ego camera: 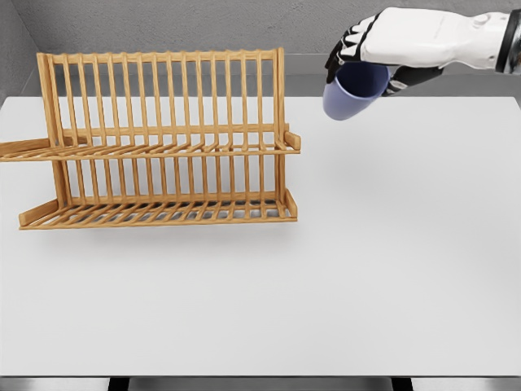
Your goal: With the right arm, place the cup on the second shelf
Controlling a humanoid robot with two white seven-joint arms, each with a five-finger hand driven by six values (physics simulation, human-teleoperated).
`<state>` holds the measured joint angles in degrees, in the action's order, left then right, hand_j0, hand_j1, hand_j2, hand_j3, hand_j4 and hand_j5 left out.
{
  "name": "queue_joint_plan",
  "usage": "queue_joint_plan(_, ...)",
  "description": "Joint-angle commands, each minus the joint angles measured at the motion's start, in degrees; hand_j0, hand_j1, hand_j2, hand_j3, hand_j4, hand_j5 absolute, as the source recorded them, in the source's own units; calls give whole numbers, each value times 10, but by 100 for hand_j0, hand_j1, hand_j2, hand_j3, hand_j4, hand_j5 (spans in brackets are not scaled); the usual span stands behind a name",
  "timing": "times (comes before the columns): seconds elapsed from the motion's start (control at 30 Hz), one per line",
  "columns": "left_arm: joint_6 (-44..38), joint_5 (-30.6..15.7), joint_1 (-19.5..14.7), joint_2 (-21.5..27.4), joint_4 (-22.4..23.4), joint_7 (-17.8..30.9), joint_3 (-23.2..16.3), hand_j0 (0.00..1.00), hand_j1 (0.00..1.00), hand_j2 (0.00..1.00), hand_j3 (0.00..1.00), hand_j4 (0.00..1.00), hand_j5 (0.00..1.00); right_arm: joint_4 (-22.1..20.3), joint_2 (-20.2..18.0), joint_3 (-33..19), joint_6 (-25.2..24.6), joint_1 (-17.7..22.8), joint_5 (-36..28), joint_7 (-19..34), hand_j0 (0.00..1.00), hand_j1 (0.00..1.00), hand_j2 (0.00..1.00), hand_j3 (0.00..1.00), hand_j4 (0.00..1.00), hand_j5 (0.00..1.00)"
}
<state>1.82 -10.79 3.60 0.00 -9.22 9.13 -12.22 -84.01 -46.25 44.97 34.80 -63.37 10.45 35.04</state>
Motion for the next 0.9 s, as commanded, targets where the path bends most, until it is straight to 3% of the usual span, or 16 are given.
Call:
queue_joint_plan(0.0, -1, 0, 0, 0, 0, 0, 0, 100, 100, 100, 100, 100, 100, -23, 1, -2, -3, 0, -4, 0, 63, 63, 63, 63, 63, 63)
queue_joint_plan(0.37, 0, 0, 0, 0, 0, 0, 0, 100, 100, 100, 100, 100, 100, -114, 12, -10, -8, 2, -5, 0, 63, 63, 63, 63, 63, 63)
queue_joint_plan(0.87, 0, 0, 0, 0, 0, 0, 0, 100, 100, 100, 100, 100, 100, -134, 51, -7, -24, -10, -3, 0, 63, 63, 63, 63, 63, 63)
